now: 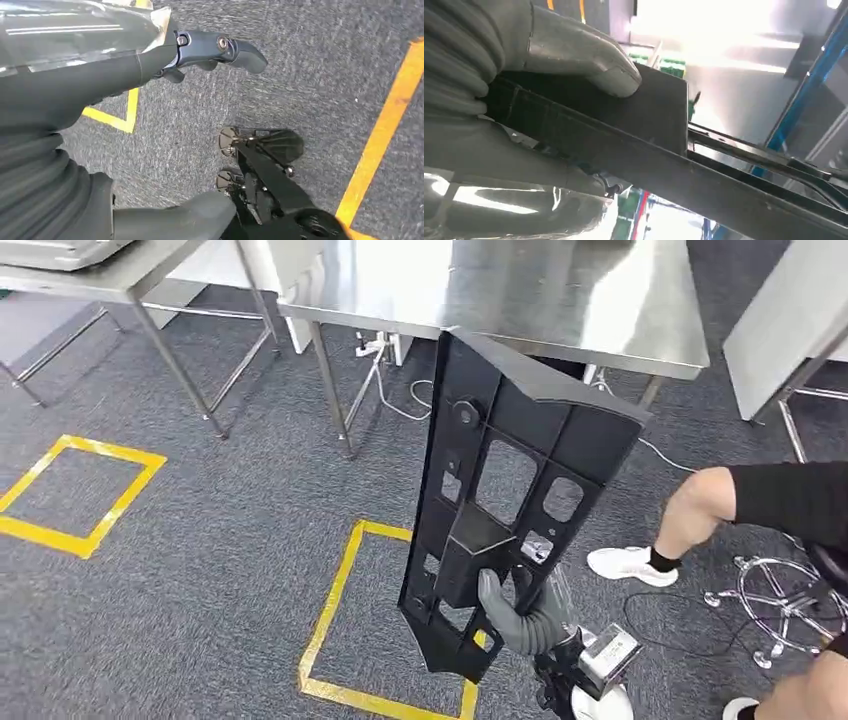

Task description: Take the parts from the cabinet and place them on the table.

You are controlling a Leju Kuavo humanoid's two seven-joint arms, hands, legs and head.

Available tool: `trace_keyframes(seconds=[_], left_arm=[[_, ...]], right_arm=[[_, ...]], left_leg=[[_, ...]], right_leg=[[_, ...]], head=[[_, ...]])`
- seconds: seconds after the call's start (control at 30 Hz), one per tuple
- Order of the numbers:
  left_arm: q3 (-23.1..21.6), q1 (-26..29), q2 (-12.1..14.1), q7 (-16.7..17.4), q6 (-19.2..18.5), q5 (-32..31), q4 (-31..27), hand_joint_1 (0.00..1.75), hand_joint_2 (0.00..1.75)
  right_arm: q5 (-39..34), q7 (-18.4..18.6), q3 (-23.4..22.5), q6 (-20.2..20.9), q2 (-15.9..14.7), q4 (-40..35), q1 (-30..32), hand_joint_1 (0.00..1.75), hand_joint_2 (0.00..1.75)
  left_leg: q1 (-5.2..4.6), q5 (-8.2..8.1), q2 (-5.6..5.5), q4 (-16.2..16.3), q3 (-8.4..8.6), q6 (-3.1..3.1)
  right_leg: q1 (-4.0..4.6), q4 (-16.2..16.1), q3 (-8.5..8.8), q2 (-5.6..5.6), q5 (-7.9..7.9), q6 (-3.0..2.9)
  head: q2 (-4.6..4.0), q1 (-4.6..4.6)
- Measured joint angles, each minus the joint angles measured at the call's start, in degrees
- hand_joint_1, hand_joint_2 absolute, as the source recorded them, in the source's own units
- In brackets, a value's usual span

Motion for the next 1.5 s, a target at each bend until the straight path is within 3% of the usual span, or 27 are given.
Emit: trace_keyframes(seconds=[0.03,0.07,0.2,0.23,0.27,0.33,0.4,0.47,0.53,0.57,0.63,0.7,0.73,0.77,0.87,0.9,0.93,1.0,1.07,1.1,1.2,1.27,1.3,1.4,1.43,1.47,1.5], left_arm=[[0.02,0.00,0.02,-0.04,0.02,0.00,0.00,0.00,1.75],[0.04,-0.08,0.09,-0.15,0.13,0.00,0.00,0.00,1.75],[0.07,-0.07,0.15,-1.31,2.17,-0.42,-0.02,0.00,1.75],[0.07,-0.09,0.15,-1.40,2.36,-0.42,-0.04,0.00,1.75],[0.07,-0.14,0.11,-1.55,2.56,-0.42,-0.04,0.00,1.75],[0.09,-0.38,0.15,-1.64,2.75,-0.42,-0.04,0.00,1.75],[0.09,-0.42,0.15,-1.77,2.78,-0.41,-0.04,0.00,1.75],[0.11,-0.40,0.15,-1.79,2.80,-0.42,-0.04,0.00,1.75],[0.11,-0.40,-0.02,-1.99,2.80,-0.44,-0.04,0.00,1.75],[0.11,-0.40,0.00,-2.10,2.86,-0.50,-0.07,0.00,1.75],[0.13,-0.38,0.00,-2.32,2.95,-0.63,-0.07,0.00,1.75],[0.15,-0.25,-0.04,-2.34,3.10,-0.81,-0.07,0.00,1.75],[0.17,-0.25,-0.02,-2.36,3.10,-0.96,-0.07,0.00,1.75],[0.20,-0.26,-0.07,-2.38,3.10,-1.03,-0.07,0.00,1.75],[0.31,-0.28,-0.07,-2.38,3.10,-1.03,-0.07,0.00,1.75],[0.31,-0.24,-0.07,-2.38,3.08,-1.03,-0.07,0.00,1.75],[0.31,-0.23,-0.07,-2.38,3.08,-1.03,-0.07,0.00,1.75],[0.33,-0.24,-0.07,-2.40,3.08,-1.07,-0.07,0.00,1.75],[0.33,-0.26,-0.02,-2.43,3.08,-1.05,-0.11,0.00,1.75],[0.33,-0.40,0.00,-2.45,3.08,-1.07,-0.13,0.00,1.75],[0.35,-0.33,0.00,-2.51,3.08,-1.07,-0.13,0.00,1.75],[0.37,-0.30,-0.09,-2.56,3.06,-1.07,-0.13,0.00,1.75],[0.37,-0.32,-0.09,-2.58,3.06,-1.07,-0.13,0.00,1.75],[0.42,-0.32,-0.09,-2.56,3.06,-1.07,-0.13,0.00,1.75],[0.42,-0.30,-0.09,-2.56,3.06,-1.07,-0.13,0.00,1.75],[0.42,-0.30,-0.09,-2.56,3.06,-1.07,-0.13,0.00,1.75],[0.44,-0.30,-0.13,-2.56,3.06,-1.07,-0.13,0.00,1.75]], right_arm=[[0.07,0.13,-0.02,0.00,0.28,0.00,-0.08,1.75,1.75],[0.06,0.13,-0.02,0.00,0.50,0.00,-0.24,1.75,1.75],[-0.20,0.59,-0.04,0.35,1.16,-0.02,-0.69,1.75,1.75],[-0.20,0.81,-0.04,0.35,1.33,-0.07,-0.85,1.75,1.75],[-0.29,0.85,-0.04,0.35,1.38,-0.07,-0.98,1.75,1.75],[-0.44,1.01,-0.13,0.37,1.35,-0.07,-1.10,1.75,1.75],[-0.53,1.35,-0.31,0.39,1.31,0.07,-0.93,1.75,1.75],[-0.53,1.40,-0.31,0.42,1.31,0.11,-0.96,1.75,1.75],[-0.55,1.44,-0.31,0.44,1.31,0.11,-0.96,1.75,1.75],[-0.55,1.44,-0.31,0.44,1.31,0.13,-1.00,1.75,1.75],[-0.55,1.46,-0.35,0.44,1.35,0.13,-0.86,1.75,1.75],[-0.57,1.46,-0.42,0.44,1.35,0.13,-0.78,1.75,1.75],[-0.55,1.44,-0.44,0.44,1.44,0.13,-0.80,1.75,1.75],[-0.53,1.44,-0.48,0.44,1.57,0.13,-0.82,1.75,1.75],[-0.50,1.44,-0.55,0.42,1.81,0.15,-0.78,1.75,1.75],[-0.44,1.44,-0.59,0.44,1.81,0.24,-0.71,1.75,1.75],[-0.37,1.42,-0.59,0.44,1.81,0.33,-0.71,1.75,1.75],[-0.18,1.33,-0.61,0.37,1.81,0.44,-0.70,1.75,1.75],[-0.15,1.20,-0.63,0.37,1.81,0.44,-0.72,1.75,1.75],[-0.15,1.11,-0.68,0.35,1.81,0.46,-0.74,1.75,1.75],[-0.02,1.05,-0.70,0.35,1.84,0.50,-0.76,1.75,1.75],[0.02,0.98,-0.70,0.35,1.79,0.52,-0.78,1.75,1.75],[0.00,0.89,-0.68,0.33,1.79,0.52,-0.92,1.75,1.75],[0.00,0.83,-0.70,0.28,1.70,0.83,-0.82,1.75,1.75],[0.00,0.83,-0.70,0.28,1.66,0.98,-0.71,1.75,1.75],[0.00,0.83,-0.70,0.28,1.62,1.07,-0.70,1.75,1.75],[0.00,0.83,-0.70,0.28,1.62,1.09,-0.70,1.75,1.75]], left_leg=[[-0.01,1.93,0.50,-4.91,2.77,0.36],[-0.43,1.42,1.23,-7.51,4.33,0.52],[-0.92,1.46,0.64,-8.11,4.25,1.51],[-0.11,1.95,0.51,-8.97,4.95,2.04],[-0.40,2.00,0.43,-9.32,5.23,2.27],[-0.37,2.04,0.05,-9.30,5.28,2.62],[-0.40,1.95,-0.58,-9.27,5.25,2.69],[-0.37,1.89,-1.22,-9.20,5.36,2.60],[-0.29,1.64,-1.83,-8.90,5.49,2.20],[-0.45,1.45,-2.03,-8.61,5.36,1.82],[-0.70,1.08,-2.23,-8.32,5.16,1.08],[-0.30,1.24,-2.23,-8.53,5.22,0.53],[-0.02,0.90,-2.09,-8.21,5.09,0.24],[0.01,-0.22,-1.33,-6.56,4.58,0.01],[0.09,-6.37,-0.62,6.18,-1.66,-0.58],[0.10,-7.10,-0.51,9.68,-3.60,-0.63],[0.09,-6.44,-0.47,10.01,-4.02,-0.52],[0.07,-2.07,-0.45,3.29,-1.06,-0.04],[-0.12,1.79,0.03,-6.97,4.08,0.89],[-0.62,0.98,0.21,-7.58,4.51,1.00],[-1.10,0.83,-0.20,-7.66,4.42,1.70],[-0.49,1.57,-0.26,-9.35,5.79,2.42],[-0.50,1.52,-0.30,-9.67,5.99,2.62],[-0.59,1.36,-0.47,-9.61,6.05,3.05],[-0.59,1.29,-0.57,-9.60,6.10,3.04],[-0.58,1.15,-0.74,-9.59,6.25,2.93],[-0.57,0.96,-0.97,-9.57,6.47,2.76]], right_leg=[[0.02,-0.01,0.25,-0.26,-0.15,0.08],[0.58,0.08,0.22,-0.43,-0.40,0.41],[0.81,-0.43,0.47,-0.94,-0.49,1.60],[1.03,0.21,0.10,-0.26,-1.00,1.91],[0.69,1.95,-0.47,1.27,-1.87,1.84],[0.43,10.52,-4.94,2.68,-5.46,1.04],[0.34,17.77,-9.23,2.93,-7.15,1.35],[0.11,14.31,-8.31,2.94,-4.48,2.65],[-0.44,3.63,-3.57,2.98,0.17,4.00],[-0.65,0.82,-2.67,3.16,0.78,3.83],[-0.16,0.61,-2.23,3.33,1.06,2.32],[0.05,0.59,-2.20,3.32,1.30,1.51],[-0.67,0.36,-2.01,3.28,1.54,1.11],[-0.55,0.36,-1.92,3.26,1.47,0.72],[-0.21,0.37,-1.84,3.08,1.31,0.10],[-0.09,0.38,-1.83,3.04,1.25,0.03],[-0.01,0.38,-1.77,3.03,1.20,-0.04],[0.12,0.38,-1.46,3.04,1.05,-0.18],[0.23,0.36,-1.03,3.07,0.77,-0.03],[0.90,0.46,-1.18,3.06,0.53,0.38],[0.42,-0.03,-0.96,2.86,0.42,1.22],[0.73,0.83,-1.09,2.66,-0.18,1.82],[0.80,3.50,-2.38,2.82,-1.56,1.58],[0.45,16.44,-9.73,3.03,-5.94,1.11],[0.43,17.88,-10.86,3.04,-5.81,1.49],[0.30,16.29,-10.53,3.04,-4.43,2.17],[0.19,12.25,-8.83,3.03,-2.26,2.89]], head=[[0.00,0.00],[0.00,0.00],[0.02,0.09],[0.00,0.15],[0.00,0.24],[0.00,0.44],[0.00,0.50],[0.02,0.50],[0.00,0.50],[0.02,0.59],[0.00,0.37],[0.00,0.46],[0.02,0.42],[0.00,0.35],[0.00,0.02],[0.00,0.07],[0.00,0.09],[0.02,0.07],[0.00,0.04],[0.02,0.15],[0.00,0.09],[0.00,0.22],[0.00,0.26],[0.00,0.59],[0.00,0.66],[0.00,0.63],[0.00,0.66]])
